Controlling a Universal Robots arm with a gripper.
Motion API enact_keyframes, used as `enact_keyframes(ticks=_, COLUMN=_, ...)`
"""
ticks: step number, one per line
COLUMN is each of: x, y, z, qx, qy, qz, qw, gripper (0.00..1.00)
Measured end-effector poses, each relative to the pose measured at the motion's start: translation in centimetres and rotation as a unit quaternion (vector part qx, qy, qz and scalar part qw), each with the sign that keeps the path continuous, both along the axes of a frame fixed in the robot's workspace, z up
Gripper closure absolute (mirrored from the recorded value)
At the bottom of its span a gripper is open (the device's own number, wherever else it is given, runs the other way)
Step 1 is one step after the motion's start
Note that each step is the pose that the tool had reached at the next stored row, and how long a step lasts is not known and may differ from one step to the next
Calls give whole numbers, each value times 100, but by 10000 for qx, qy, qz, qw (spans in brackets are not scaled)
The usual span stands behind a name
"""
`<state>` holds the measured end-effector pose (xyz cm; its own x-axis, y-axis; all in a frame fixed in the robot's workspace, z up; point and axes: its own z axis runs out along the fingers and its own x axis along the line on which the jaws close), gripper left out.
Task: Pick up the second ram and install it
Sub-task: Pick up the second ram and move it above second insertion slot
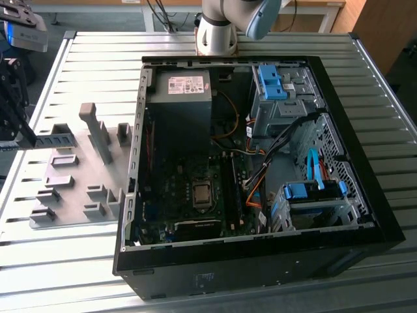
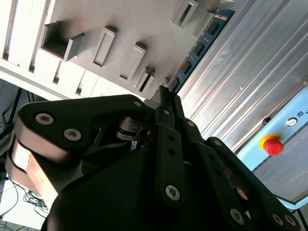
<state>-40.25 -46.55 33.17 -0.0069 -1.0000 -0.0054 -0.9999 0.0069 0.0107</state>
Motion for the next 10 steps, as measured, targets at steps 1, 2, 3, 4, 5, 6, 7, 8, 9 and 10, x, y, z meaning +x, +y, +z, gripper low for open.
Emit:
enact_keyframes(ticks=1, x=0, y=0, z=0, qx=0, qy=0, qz=0, qw=10000, gripper=86)
enact_keyframes(ticks=2, x=0, y=0, z=2, qx=0, qy=0, qz=0, qw=10000, gripper=86)
enact_keyframes(ticks=3, x=0, y=0, z=6, qx=-1, qy=1, qz=0, qw=10000, gripper=86)
enact_keyframes(ticks=4, x=0, y=0, z=11, qx=-1, qy=1, qz=0, qw=10000, gripper=86)
enact_keyframes(ticks=5, x=0, y=0, z=16, qx=0, qy=1, qz=0, qw=10000, gripper=86)
enact_keyframes(ticks=6, x=0, y=0, z=23, qx=0, qy=1, qz=0, qw=10000, gripper=86)
enact_keyframes(ticks=7, x=0, y=0, z=31, qx=0, qy=0, qz=0, qw=10000, gripper=86)
enact_keyframes(ticks=8, x=0, y=0, z=39, qx=0, qy=0, qz=0, qw=10000, gripper=86)
enact_keyframes(ticks=9, x=0, y=0, z=44, qx=0, qy=0, qz=0, qw=10000, gripper=86)
enact_keyframes(ticks=10, x=0, y=0, z=47, qx=1, qy=-1, qz=0, qw=10000, gripper=86)
